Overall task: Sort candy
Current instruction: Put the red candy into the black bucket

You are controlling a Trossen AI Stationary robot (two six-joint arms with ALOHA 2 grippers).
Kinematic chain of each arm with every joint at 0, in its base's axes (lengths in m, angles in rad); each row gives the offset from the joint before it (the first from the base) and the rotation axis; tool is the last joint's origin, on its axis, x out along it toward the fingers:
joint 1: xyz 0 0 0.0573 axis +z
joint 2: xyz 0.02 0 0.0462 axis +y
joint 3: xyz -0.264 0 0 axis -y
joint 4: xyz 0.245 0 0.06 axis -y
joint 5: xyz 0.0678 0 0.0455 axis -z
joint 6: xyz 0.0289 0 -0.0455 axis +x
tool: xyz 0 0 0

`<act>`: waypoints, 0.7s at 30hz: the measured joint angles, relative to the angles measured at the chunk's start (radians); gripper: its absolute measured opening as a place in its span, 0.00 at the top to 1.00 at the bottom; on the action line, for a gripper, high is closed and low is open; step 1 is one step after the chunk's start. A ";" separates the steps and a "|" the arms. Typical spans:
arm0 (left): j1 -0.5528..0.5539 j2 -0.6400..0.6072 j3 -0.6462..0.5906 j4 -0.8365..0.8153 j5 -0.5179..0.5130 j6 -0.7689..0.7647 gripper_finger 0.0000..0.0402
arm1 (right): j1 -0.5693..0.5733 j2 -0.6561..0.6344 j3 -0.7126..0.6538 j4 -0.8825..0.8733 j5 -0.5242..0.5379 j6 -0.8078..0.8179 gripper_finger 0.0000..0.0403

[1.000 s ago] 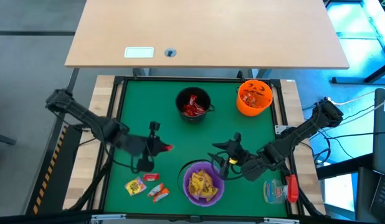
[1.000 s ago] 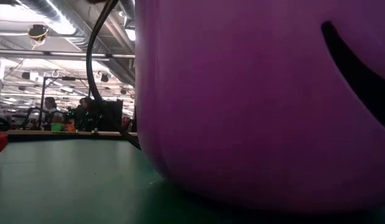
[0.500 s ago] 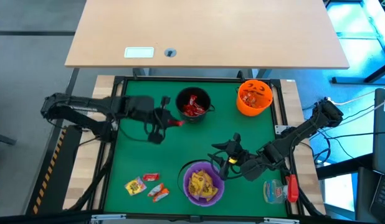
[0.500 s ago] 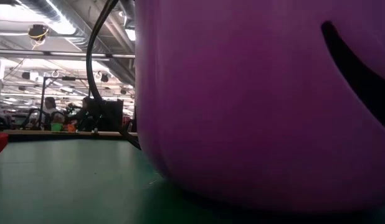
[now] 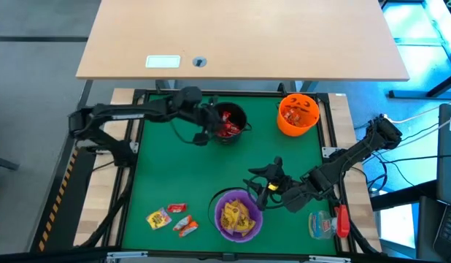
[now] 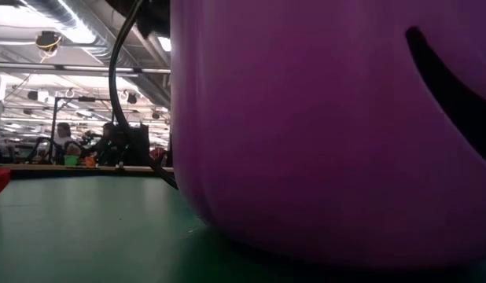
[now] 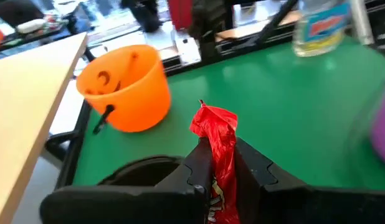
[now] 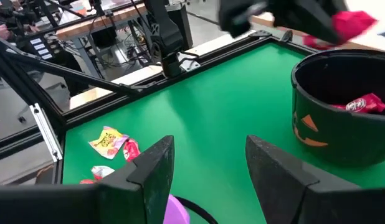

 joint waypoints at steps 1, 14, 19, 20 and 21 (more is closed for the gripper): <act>0.014 0.022 0.000 0.025 0.006 -0.005 0.93 | 0.000 0.000 0.000 -0.003 -0.001 0.004 0.51; 0.115 0.136 0.000 0.146 0.025 -0.096 0.81 | 0.000 0.000 0.000 -0.050 0.000 0.016 0.51; 0.116 0.135 0.000 0.119 0.020 -0.130 0.64 | 0.000 0.000 0.000 -0.051 0.000 0.016 0.51; 0.115 0.135 0.000 0.116 0.019 -0.141 0.61 | 0.000 0.000 0.000 -0.050 0.000 0.017 0.51; 0.114 0.134 0.000 0.117 0.019 -0.155 0.58 | 0.000 0.000 0.000 -0.049 0.000 0.022 0.51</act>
